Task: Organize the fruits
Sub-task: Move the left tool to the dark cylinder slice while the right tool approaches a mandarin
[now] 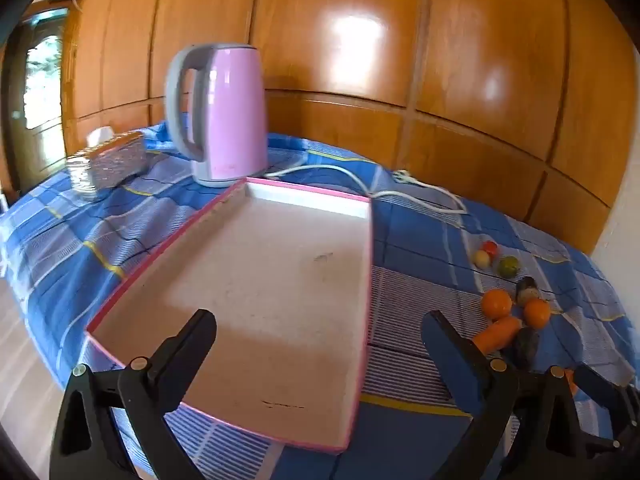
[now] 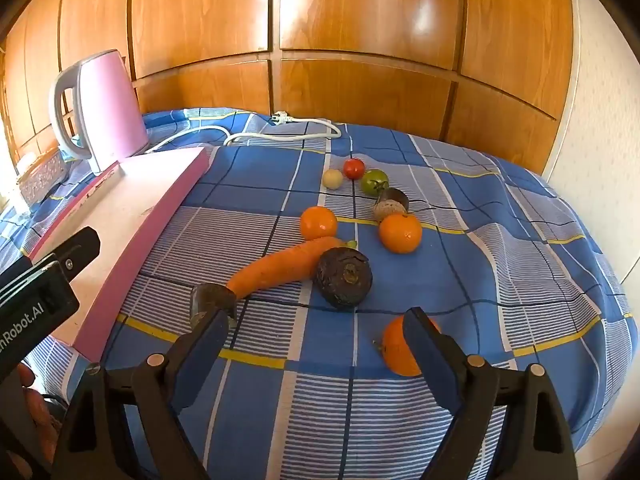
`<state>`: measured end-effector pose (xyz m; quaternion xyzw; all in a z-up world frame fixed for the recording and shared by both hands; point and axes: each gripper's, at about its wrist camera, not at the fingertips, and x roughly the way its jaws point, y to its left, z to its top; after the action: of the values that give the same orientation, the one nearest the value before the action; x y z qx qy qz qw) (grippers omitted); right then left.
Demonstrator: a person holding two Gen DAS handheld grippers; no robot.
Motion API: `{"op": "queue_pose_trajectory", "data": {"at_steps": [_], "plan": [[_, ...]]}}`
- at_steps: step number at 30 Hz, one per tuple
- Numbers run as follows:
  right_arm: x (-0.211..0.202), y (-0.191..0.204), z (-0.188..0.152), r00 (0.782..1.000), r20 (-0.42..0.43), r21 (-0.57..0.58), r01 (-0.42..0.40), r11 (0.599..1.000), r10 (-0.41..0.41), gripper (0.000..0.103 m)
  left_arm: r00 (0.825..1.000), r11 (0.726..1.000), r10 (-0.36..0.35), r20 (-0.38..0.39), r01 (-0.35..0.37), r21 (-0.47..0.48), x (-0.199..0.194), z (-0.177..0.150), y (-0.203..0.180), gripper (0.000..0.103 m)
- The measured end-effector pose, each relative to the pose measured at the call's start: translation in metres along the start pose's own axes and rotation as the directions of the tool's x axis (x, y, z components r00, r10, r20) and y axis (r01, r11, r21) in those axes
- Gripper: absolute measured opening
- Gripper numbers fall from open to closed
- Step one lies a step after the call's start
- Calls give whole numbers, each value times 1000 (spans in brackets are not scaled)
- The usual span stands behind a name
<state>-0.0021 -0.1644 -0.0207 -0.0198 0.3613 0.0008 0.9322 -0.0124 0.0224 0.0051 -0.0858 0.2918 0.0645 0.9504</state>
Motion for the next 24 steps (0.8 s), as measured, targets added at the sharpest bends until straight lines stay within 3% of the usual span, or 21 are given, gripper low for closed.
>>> {"op": "queue_pose_trajectory", "data": {"at_steps": [12,18,24], "plan": [[0,5,0,1000,-7,3,10,1000,-10,75,1000,1000,-26,-4,26,1,-1,-1,-3,102],[0,1,0,1000,-6,-7,6,1000,-6,74,999,999,-38,-5,39,25,-1,-2,-8,102],[2,-3,0,1000,-11,13,10,1000,-10,66,999,997,-51,-16,52,49,1,-3,-13,95]]}}
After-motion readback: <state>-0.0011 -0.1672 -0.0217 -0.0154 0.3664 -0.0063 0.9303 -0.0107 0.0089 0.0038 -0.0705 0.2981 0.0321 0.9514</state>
